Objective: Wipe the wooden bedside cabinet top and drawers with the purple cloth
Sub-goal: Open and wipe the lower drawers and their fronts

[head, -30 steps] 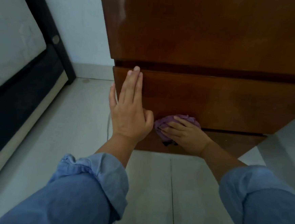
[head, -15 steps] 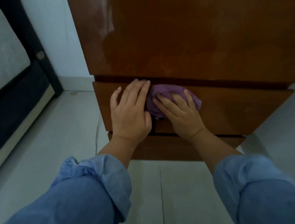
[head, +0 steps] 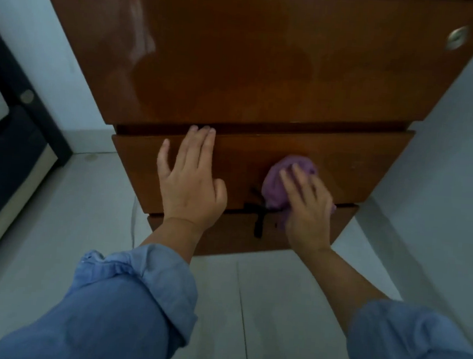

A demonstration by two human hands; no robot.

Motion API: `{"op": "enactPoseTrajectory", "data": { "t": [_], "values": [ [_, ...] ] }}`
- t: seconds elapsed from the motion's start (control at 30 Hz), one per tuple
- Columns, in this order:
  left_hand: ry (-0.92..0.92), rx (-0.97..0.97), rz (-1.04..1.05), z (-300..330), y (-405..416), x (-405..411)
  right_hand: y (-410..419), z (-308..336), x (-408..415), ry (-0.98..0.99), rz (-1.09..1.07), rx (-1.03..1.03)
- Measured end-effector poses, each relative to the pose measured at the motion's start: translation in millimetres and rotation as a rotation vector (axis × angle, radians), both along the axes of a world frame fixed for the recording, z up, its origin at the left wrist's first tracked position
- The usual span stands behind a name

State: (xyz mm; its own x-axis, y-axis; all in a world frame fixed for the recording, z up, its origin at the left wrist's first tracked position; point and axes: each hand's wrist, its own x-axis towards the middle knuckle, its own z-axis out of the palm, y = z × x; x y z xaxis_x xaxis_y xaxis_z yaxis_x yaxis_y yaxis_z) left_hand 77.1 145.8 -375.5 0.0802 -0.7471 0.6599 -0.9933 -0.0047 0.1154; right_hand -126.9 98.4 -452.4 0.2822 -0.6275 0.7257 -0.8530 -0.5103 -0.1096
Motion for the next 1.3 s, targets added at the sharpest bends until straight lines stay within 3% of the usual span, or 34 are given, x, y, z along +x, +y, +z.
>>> {"op": "enactPoseTrajectory", "data": {
  "t": [0.1, 0.23, 0.43, 0.6, 0.63, 0.7, 0.77, 0.83, 0.97, 1.07, 1.3],
  "values": [
    [-0.052, 0.038, -0.141, 15, -6, -11, -11, 45, 13, -0.248, -0.107, -0.034],
    [-0.014, 0.009, -0.197, 15, -12, -16, -28, 44, 29, -0.095, -0.042, -0.04],
    [0.031, -0.127, -0.139, -12, -26, -25, -37, -28, 26, 0.024, -0.081, 0.025],
    [0.022, -0.116, -0.105, -18, -28, -28, -4, -85, 5, 0.054, -0.027, 0.389],
    [0.015, -0.092, -0.092, -17, -26, -29, 5, -87, 1, -0.011, -0.026, 0.482],
    [0.005, -0.045, -0.058, -12, -21, -32, 19, -79, -2, -0.34, -0.073, 0.578],
    [0.004, -0.015, -0.066, -3, -16, -36, 22, -49, -1, -0.737, -0.235, 0.468],
    [-0.015, 0.014, -0.143, 8, -16, -39, 17, -9, 3, -0.942, -0.337, 0.338],
    [-0.078, 0.123, -0.305, 31, -26, -46, -15, 63, 23, -1.097, -0.366, 0.238],
    [-0.055, 0.12, -0.355, 30, -32, -50, -48, 88, 36, -1.122, -0.526, 0.386],
    [0.079, -0.055, -0.359, 6, -44, -59, -84, 31, -4, -1.52, -0.778, 0.641]
  ]
}}
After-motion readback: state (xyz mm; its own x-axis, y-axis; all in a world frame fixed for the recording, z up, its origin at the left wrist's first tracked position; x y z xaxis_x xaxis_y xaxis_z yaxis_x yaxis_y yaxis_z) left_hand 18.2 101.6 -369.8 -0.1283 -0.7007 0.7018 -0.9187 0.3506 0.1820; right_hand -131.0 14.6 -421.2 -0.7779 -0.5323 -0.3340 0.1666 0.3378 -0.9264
